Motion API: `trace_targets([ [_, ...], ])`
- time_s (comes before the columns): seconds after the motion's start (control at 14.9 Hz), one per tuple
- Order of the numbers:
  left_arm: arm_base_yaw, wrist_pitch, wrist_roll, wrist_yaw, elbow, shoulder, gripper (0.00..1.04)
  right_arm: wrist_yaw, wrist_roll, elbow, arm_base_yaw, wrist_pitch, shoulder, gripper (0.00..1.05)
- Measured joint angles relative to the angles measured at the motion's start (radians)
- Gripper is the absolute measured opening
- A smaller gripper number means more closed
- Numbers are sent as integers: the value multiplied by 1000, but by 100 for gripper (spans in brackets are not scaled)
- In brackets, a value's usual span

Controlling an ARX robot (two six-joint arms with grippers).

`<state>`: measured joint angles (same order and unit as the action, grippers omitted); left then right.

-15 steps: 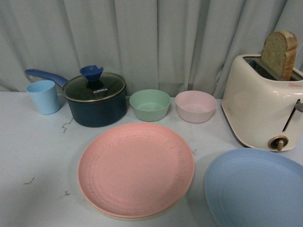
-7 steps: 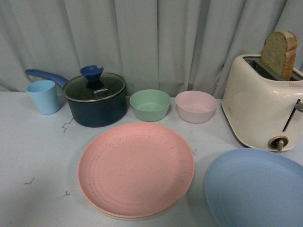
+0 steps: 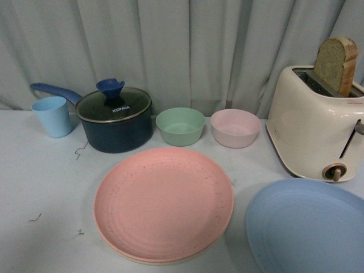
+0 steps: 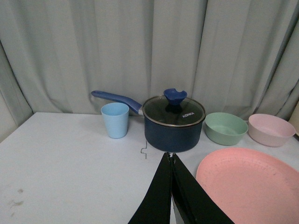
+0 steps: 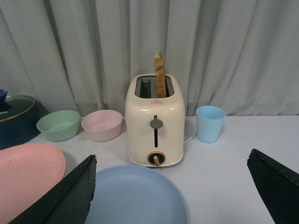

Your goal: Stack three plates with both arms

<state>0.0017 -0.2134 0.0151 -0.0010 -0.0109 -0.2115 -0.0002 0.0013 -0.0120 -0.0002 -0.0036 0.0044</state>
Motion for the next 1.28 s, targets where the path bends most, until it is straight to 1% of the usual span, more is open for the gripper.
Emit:
trace_targets([
  [0.2,0,34,0,0,0,33,2,0,0,0,0,0,0,98],
  [0.27,0,91,0,-1,-2,72,2,0,0,0,0,0,0,98],
  [0.34,0,228,0,2,-1,178,2,0,0,0,0,0,0,98],
  [0.4,0,198,0,1,-5,203,2,0,0,0,0,0,0,98],
  [0.47,0,225,0,2,-1,203,2,0,0,0,0,1,0,98],
  [0.6,0,216,0,0,-1,203,2,0,0,0,0,0,0,98],
  [0.67,0,217,0,0,-1,203,8,0,0,0,0,0,0,98],
  [0.81,0,217,0,1,-1,203,34,-9,-2,0,-2,-3,1,98],
  [0.87,0,217,0,1,-1,203,46,-198,-39,-2,-98,70,90,98],
  [0.94,0,217,0,0,-1,203,57,-322,-48,-21,-211,228,277,98],
  [1.01,0,217,0,0,0,203,72,-359,-48,-47,-289,424,493,98],
  [1.07,0,217,0,0,0,203,84,-330,-45,-89,-331,583,694,98],
  [1.14,0,217,0,1,0,203,97,-282,-38,-135,-344,687,862,98],
  [1.21,0,217,-2,1,0,203,98,-237,-23,-193,-346,729,1047,98],
  [1.28,0,217,-1,0,0,203,98,-213,3,-245,-327,705,1218,98],
])
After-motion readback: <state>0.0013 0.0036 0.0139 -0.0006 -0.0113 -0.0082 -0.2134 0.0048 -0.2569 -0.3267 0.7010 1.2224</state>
